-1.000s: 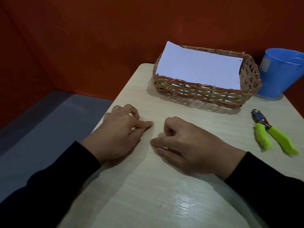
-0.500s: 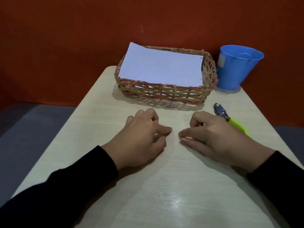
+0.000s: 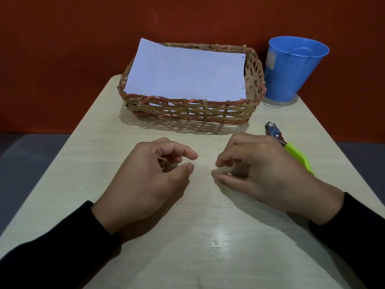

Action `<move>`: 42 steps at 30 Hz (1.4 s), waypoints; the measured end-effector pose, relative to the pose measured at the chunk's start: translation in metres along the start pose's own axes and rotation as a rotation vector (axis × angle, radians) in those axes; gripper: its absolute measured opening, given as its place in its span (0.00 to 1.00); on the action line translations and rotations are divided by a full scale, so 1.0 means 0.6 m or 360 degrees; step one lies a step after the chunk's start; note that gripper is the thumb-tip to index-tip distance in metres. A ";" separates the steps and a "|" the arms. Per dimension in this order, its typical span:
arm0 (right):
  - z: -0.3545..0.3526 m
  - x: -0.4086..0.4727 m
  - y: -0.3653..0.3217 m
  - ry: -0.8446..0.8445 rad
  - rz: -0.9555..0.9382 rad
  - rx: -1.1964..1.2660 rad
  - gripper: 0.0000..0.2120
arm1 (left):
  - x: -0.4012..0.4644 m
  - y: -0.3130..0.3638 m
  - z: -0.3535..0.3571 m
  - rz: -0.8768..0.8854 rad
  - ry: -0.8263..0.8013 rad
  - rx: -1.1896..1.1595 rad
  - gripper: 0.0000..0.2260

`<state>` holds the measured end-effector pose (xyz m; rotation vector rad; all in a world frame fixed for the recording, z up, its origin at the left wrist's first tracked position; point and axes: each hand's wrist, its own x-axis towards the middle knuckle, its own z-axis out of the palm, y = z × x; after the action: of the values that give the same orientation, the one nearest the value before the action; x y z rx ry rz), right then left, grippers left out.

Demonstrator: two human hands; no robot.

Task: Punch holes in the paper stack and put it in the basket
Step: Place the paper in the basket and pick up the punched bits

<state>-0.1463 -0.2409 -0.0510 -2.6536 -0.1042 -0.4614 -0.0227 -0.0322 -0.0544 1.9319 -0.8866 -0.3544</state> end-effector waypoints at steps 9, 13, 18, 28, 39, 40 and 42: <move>0.004 0.003 -0.008 0.0060 0.0543 0.1029 0.09 | -0.009 0.004 -0.004 -0.0131 0.0040 -0.0245 0.08; -0.019 0.008 -0.014 0.0260 0.0636 0.1411 0.08 | 0.004 0.022 0.000 -0.0200 0.0066 -0.0563 0.09; -0.078 0.023 0.012 0.0521 0.0623 0.1378 0.07 | 0.074 0.082 0.018 -0.0211 0.0089 -0.0730 0.10; -0.225 0.077 0.173 0.0902 0.0747 0.0435 0.04 | 0.323 0.248 0.123 0.0068 0.0087 -0.0657 0.08; -0.310 0.179 0.294 0.0530 0.1044 -0.0404 0.09 | 0.534 0.272 0.199 0.0228 0.0149 0.0579 0.07; -0.308 0.182 0.298 0.0536 0.1050 -0.0410 0.12 | 0.537 0.274 0.203 0.0201 0.0155 0.0585 0.09; -0.307 0.184 0.302 0.0549 0.1032 -0.0429 0.14 | 0.541 0.273 0.209 0.0131 0.0156 0.0562 0.19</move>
<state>-0.0720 -0.4846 0.0674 -2.6051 0.9480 -0.7253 0.0600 -0.3904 0.0588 2.2040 -1.0120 -0.0544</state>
